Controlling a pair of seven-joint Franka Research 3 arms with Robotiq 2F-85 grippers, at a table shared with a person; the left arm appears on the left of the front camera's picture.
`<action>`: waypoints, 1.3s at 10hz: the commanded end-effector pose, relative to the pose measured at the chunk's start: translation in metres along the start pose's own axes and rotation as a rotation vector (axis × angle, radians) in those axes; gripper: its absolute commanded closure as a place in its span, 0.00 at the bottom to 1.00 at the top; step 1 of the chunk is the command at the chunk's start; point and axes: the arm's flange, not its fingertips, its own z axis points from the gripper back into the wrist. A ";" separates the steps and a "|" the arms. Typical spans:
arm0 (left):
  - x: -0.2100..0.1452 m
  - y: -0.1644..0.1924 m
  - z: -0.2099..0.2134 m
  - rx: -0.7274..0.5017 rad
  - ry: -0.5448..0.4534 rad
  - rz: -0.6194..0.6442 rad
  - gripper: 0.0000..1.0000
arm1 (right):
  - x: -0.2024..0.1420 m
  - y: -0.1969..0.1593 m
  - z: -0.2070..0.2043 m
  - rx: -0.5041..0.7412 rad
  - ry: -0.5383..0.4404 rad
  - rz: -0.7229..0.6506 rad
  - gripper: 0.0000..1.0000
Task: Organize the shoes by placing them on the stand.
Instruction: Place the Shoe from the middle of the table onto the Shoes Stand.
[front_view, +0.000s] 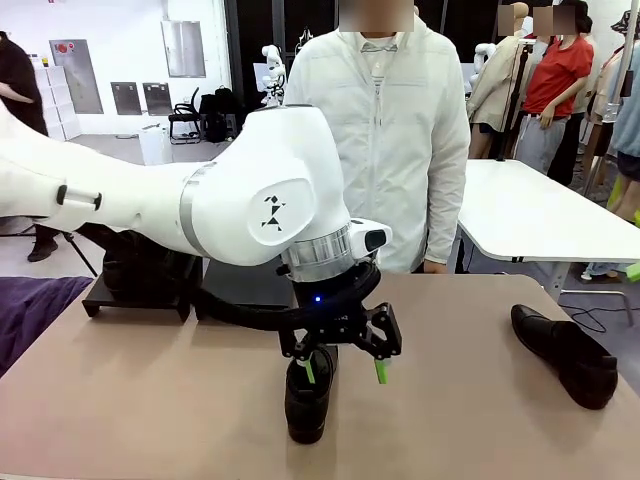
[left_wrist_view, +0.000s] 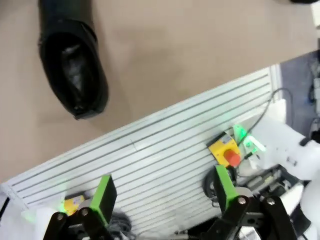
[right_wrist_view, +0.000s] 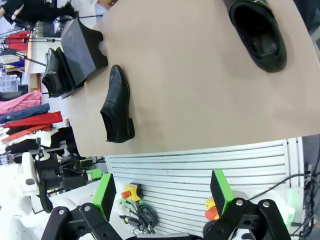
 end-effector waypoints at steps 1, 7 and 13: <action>-0.022 -0.004 0.009 -0.049 0.007 -0.001 0.00 | 0.001 0.000 0.003 0.029 0.002 0.024 0.00; 0.064 0.001 -0.042 0.064 -0.038 -0.072 0.00 | 0.001 0.000 0.003 0.029 0.002 0.024 0.00; 0.090 0.014 -0.117 0.187 -0.104 0.007 0.00 | 0.001 0.000 0.003 0.029 0.002 0.024 0.00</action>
